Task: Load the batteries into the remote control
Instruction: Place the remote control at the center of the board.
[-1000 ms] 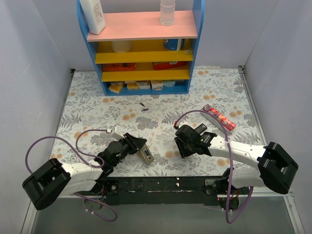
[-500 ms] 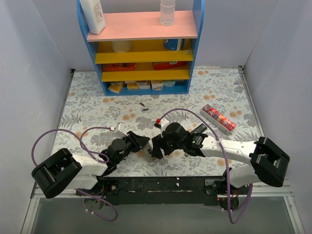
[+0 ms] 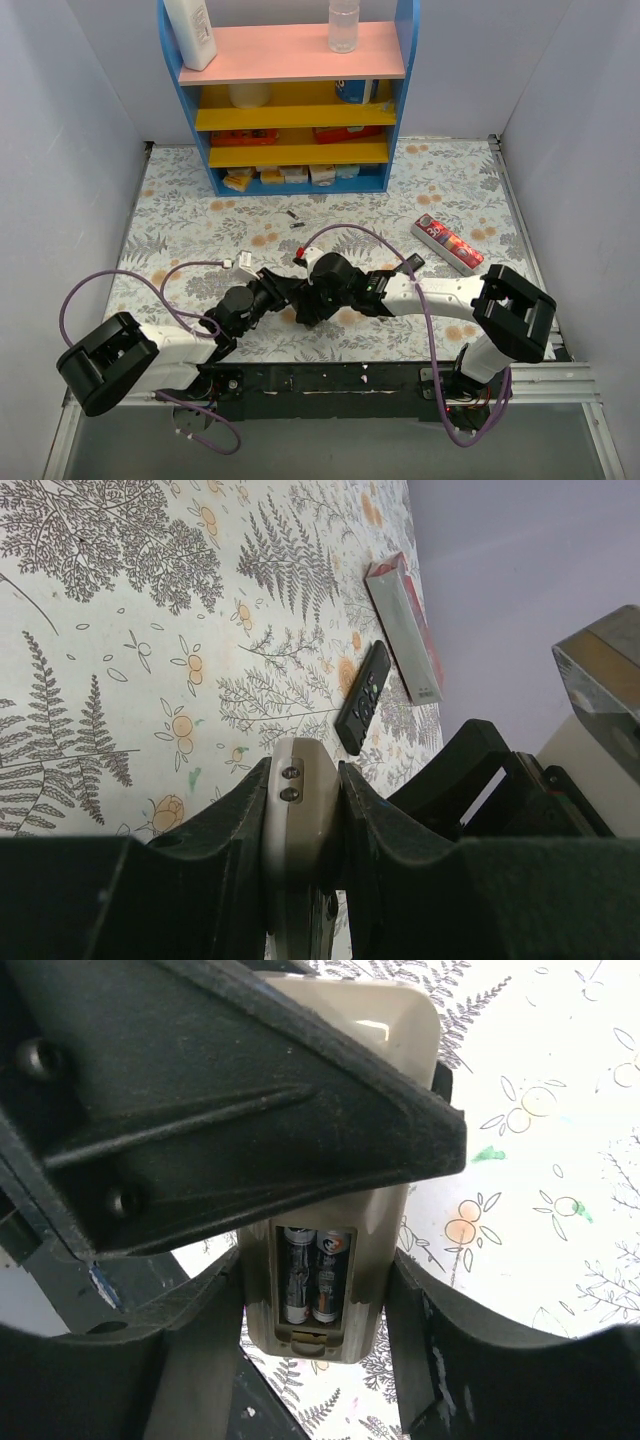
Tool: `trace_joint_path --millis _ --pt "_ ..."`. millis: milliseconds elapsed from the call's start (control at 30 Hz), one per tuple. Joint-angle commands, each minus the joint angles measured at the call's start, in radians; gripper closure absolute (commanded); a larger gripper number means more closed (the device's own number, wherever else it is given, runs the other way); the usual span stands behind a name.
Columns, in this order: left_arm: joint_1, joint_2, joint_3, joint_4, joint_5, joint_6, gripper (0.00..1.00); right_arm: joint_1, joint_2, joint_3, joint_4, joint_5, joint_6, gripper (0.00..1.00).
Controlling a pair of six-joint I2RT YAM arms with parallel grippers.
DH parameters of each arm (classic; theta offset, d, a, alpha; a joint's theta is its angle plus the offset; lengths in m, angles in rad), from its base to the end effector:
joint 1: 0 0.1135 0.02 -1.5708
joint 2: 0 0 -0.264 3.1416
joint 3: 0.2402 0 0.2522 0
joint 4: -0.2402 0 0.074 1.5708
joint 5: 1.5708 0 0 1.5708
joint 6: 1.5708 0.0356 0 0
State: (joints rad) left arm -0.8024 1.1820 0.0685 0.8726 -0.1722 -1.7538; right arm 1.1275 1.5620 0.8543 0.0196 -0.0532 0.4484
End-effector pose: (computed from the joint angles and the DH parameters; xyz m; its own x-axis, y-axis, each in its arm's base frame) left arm 0.1349 -0.1308 0.1385 -0.5527 -0.8221 0.1365 -0.2709 0.0223 -0.9623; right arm 0.1387 0.2966 0.1943 -0.6442 -0.3474 -0.6815 -0.7107 0.6013 0.3653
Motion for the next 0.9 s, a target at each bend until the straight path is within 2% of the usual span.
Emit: trace_joint_path --millis 0,33,67,100,200,233,300,333,400,433,467,567,733,833,867 --pt "-0.004 -0.057 -0.025 0.011 -0.038 -0.004 0.88 0.008 0.004 0.060 -0.059 0.021 -0.028 0.48" --pt "-0.004 -0.080 -0.029 -0.009 -0.052 -0.001 0.84 0.008 0.003 0.063 -0.073 0.024 -0.040 0.50" --pt "-0.004 -0.094 -0.030 -0.020 -0.059 0.004 0.80 0.008 0.001 0.072 -0.110 0.030 -0.053 0.58" --pt "-0.004 -0.114 -0.033 -0.033 -0.065 0.014 0.69 0.008 0.000 0.078 -0.130 0.035 -0.077 0.60" --pt "-0.004 -0.206 -0.036 -0.131 -0.121 0.037 0.52 0.009 0.006 0.101 -0.219 0.049 -0.135 0.64" --pt "-0.003 -0.232 -0.032 -0.206 -0.139 0.040 0.40 0.009 0.015 0.107 -0.240 0.049 -0.151 0.64" --pt "-0.003 -0.332 -0.021 -0.308 -0.213 0.043 0.33 0.008 0.026 0.124 -0.305 0.105 -0.180 0.65" --pt "-0.003 -0.372 -0.010 -0.451 -0.245 0.027 0.26 0.009 0.036 0.127 -0.319 0.118 -0.201 0.65" --pt "-0.003 -0.471 0.031 -0.599 -0.353 0.005 0.18 0.005 0.046 0.134 -0.346 0.134 -0.218 0.66" --pt "-0.003 -0.504 0.040 -0.732 -0.395 -0.022 0.10 0.002 0.058 0.138 -0.354 0.133 -0.232 0.66" --pt "-0.001 -0.534 0.060 -0.794 -0.429 -0.035 0.07 0.002 0.067 0.143 -0.360 0.128 -0.240 0.66" --pt "0.000 -0.671 0.091 -1.004 -0.533 -0.078 0.02 0.002 0.121 0.189 -0.398 0.122 -0.263 0.65" --pt "0.000 -0.850 0.131 -1.152 -0.605 -0.036 0.02 0.000 0.217 0.275 -0.474 0.134 -0.269 0.60" --pt "0.000 -0.878 0.165 -1.187 -0.616 0.000 0.02 0.000 0.248 0.321 -0.527 0.161 -0.260 0.47" --pt "0.000 -0.878 0.171 -1.196 -0.618 0.002 0.02 0.002 0.251 0.331 -0.541 0.159 -0.258 0.39"
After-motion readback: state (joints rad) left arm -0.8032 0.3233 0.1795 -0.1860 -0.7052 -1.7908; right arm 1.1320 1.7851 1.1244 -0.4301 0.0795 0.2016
